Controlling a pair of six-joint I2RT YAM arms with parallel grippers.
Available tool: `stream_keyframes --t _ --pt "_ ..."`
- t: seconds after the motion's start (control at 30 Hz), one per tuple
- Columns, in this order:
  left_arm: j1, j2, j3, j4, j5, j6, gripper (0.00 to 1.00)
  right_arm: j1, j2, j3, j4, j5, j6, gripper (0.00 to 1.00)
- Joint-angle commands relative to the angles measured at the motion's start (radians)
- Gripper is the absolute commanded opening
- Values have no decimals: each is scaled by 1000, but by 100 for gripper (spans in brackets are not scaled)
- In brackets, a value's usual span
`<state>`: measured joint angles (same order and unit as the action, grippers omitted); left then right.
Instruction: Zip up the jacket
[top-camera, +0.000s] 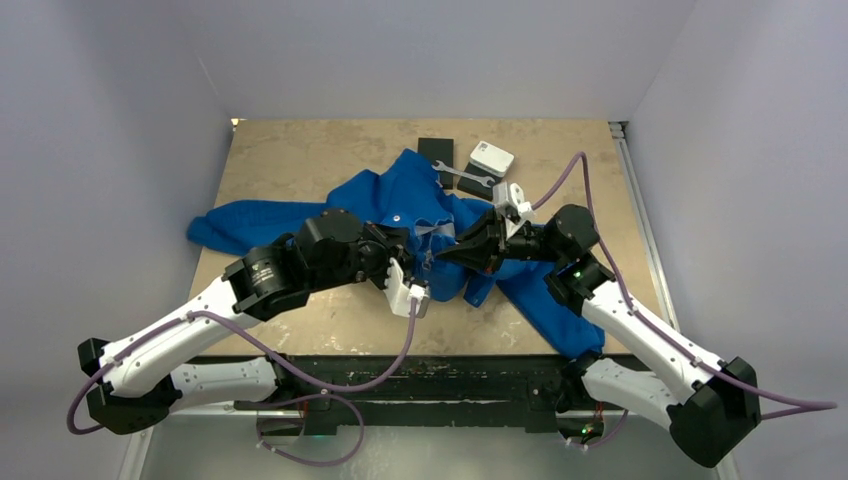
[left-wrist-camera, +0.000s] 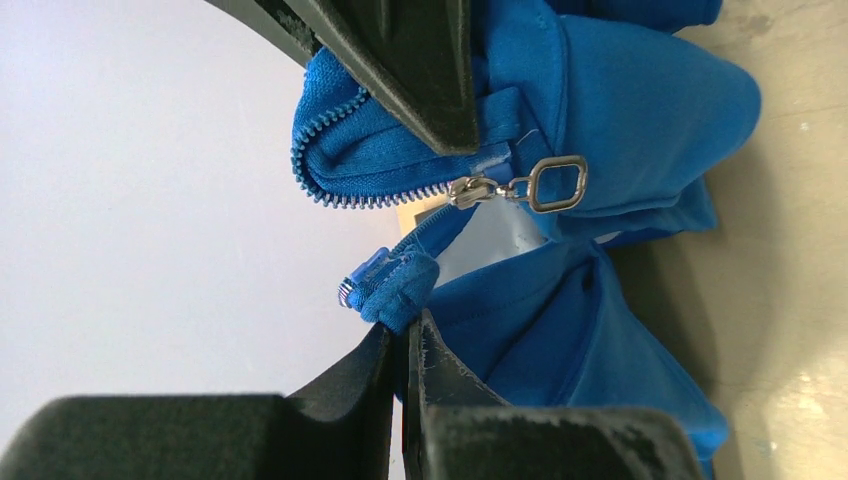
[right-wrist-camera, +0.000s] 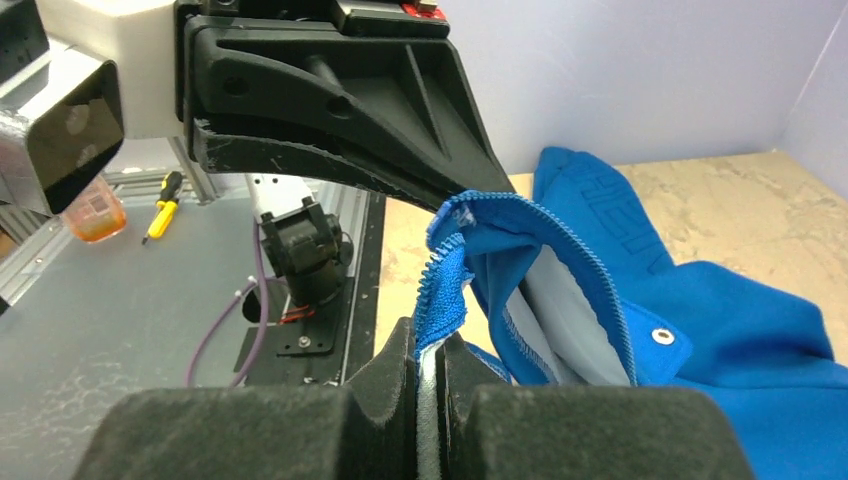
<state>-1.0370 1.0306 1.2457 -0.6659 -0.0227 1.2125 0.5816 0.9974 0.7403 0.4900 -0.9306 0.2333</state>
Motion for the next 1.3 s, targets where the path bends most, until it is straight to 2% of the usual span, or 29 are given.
stream_keyframes --t 0.0,0.2,0.33,0.5,0.77,1.27 --pt "-6 -29 8 6 64 -89 0 -13 -1 72 -16 -49 65 0" --pt "-6 -14 -15 -42 97 -48 0 -23 51 116 -97 -105 140 0" --pt "-6 2 -19 -109 110 25 0 -24 80 152 -160 -127 124 0" --pt "-6 31 4 -122 96 38 0 -23 95 163 -209 -139 106 0" --pt "-6 21 -20 -56 58 34 0 -23 105 159 -192 -168 138 0" --pt "-6 23 -29 -48 58 40 0 -24 117 156 -149 -141 172 0"
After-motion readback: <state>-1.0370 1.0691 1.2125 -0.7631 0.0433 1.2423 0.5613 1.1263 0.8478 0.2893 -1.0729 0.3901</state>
